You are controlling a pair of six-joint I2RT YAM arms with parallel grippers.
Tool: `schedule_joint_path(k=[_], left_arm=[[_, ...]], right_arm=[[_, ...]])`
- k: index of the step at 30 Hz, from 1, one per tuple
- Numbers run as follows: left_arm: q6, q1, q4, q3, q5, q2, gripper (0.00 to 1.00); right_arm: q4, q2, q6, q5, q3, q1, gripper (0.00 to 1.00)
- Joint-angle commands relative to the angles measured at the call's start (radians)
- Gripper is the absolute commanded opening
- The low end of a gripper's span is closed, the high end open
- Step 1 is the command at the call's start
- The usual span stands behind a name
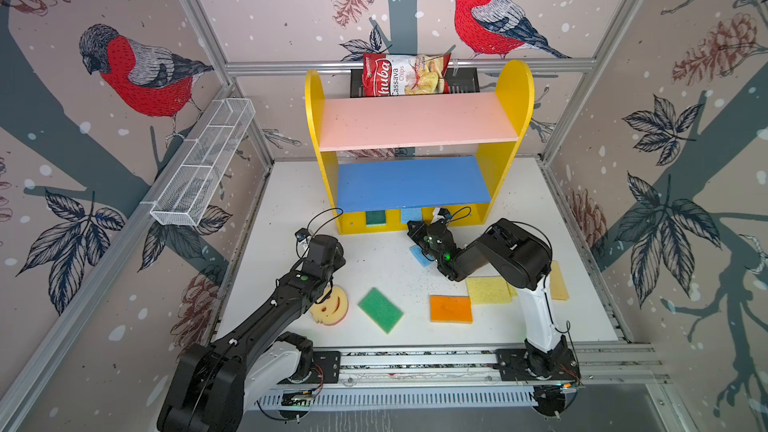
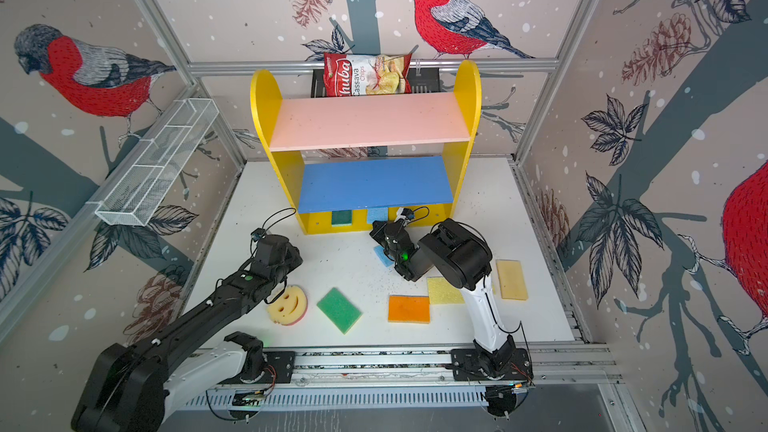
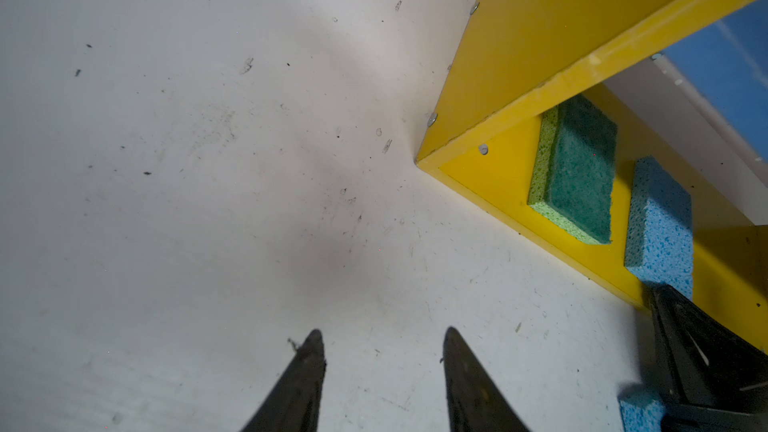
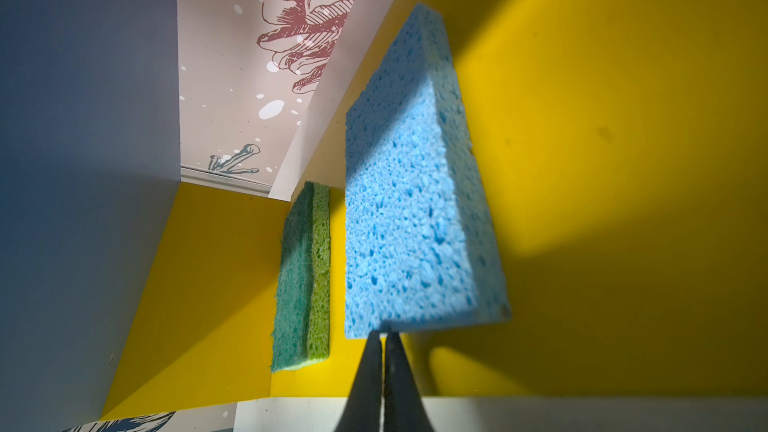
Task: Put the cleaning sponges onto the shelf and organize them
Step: 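Open the right gripper and draw it back from the standing sponge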
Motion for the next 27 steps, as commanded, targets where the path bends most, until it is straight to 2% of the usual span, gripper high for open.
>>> schedule_joint_path(k=[1,10,17,22,27], left_arm=[[0.008,0.002,-0.018,-0.002,-0.001,-0.004,0.47],[0.006,0.002,-0.023,-0.009,-0.003,-0.025,0.47],[0.0,0.002,-0.019,-0.022,0.006,-0.051,0.47],[0.063,0.002,0.008,0.008,0.068,-0.096,0.46],[0.133,0.002,0.049,0.04,0.132,-0.119,0.47]], right_arm=[[-0.293,0.025,-0.007,0.007,-0.024,-0.003,0.07],[-0.227,-0.091,-0.013,-0.005,-0.152,-0.005,0.08],[-0.264,-0.268,-0.064,-0.005,-0.275,-0.007,0.08],[-0.388,-0.437,-0.164,0.024,-0.303,-0.02,0.1],[-0.603,-0.61,-0.269,0.067,-0.277,-0.045,0.13]])
